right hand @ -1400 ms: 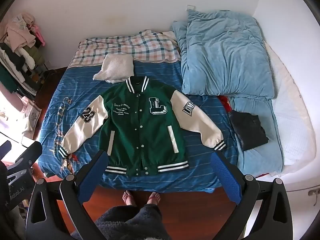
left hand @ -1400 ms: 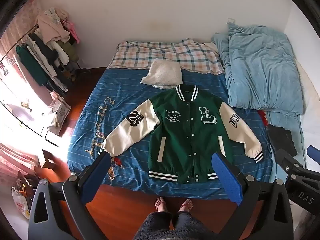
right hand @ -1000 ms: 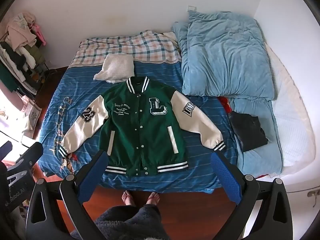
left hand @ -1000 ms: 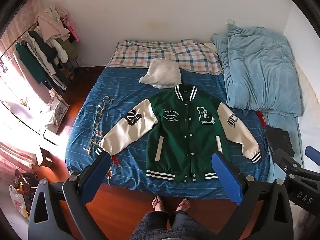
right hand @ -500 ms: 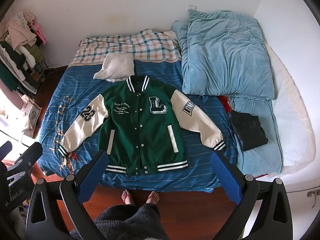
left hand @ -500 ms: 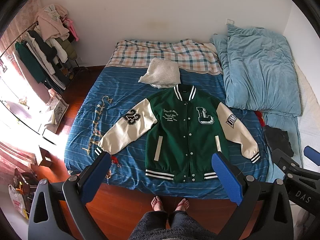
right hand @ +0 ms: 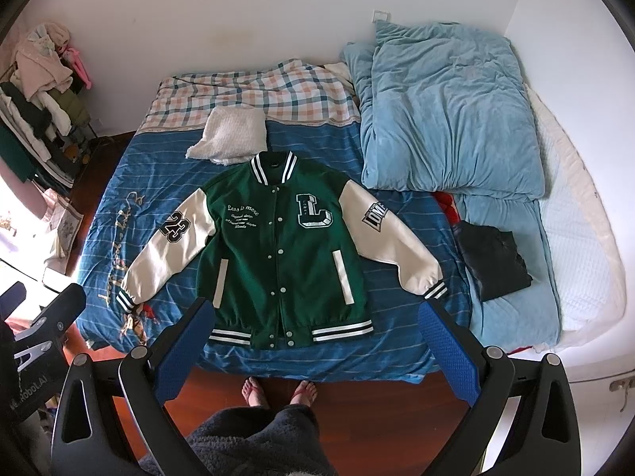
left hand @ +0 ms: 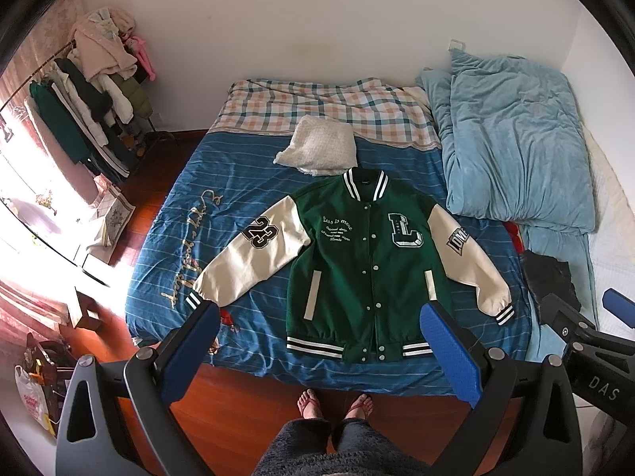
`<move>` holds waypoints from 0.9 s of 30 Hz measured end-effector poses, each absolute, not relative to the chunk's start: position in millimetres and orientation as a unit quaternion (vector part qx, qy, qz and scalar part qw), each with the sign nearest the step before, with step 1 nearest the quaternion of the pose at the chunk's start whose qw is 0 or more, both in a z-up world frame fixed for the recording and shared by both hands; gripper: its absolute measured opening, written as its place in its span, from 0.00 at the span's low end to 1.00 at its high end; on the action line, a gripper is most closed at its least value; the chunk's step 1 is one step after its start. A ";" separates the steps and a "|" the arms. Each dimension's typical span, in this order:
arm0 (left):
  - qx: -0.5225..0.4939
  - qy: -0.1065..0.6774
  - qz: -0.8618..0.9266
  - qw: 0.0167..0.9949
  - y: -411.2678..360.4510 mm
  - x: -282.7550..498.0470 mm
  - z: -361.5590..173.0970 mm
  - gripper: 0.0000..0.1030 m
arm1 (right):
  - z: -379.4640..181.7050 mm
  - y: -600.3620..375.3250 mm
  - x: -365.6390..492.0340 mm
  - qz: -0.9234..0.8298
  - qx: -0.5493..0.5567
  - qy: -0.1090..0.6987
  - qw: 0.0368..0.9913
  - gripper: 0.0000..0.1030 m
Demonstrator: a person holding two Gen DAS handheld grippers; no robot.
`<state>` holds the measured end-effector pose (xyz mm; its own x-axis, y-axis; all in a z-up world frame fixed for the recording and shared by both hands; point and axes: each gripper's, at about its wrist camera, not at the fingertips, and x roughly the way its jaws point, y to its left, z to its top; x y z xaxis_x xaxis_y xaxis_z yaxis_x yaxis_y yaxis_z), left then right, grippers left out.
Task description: Fold large clothes
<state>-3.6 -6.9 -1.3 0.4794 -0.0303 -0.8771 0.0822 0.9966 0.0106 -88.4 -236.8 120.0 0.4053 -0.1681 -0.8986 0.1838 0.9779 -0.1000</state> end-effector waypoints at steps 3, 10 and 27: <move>0.025 0.508 -0.032 0.860 -8.8 -3.2 -1.7 1.00 | 119.2 -237.6 -89.3 -0.105 0.007 0.535 0.839 1.00; 0.024 0.508 -0.031 0.860 -5.0 -1.3 2.1 1.00 | 121.7 -233.0 -90.3 -0.104 0.008 0.534 0.839 1.00; 0.023 0.508 -0.032 0.860 -2.3 2.7 5.8 1.00 | 126.1 -227.8 -79.6 -0.100 0.011 0.535 0.839 1.00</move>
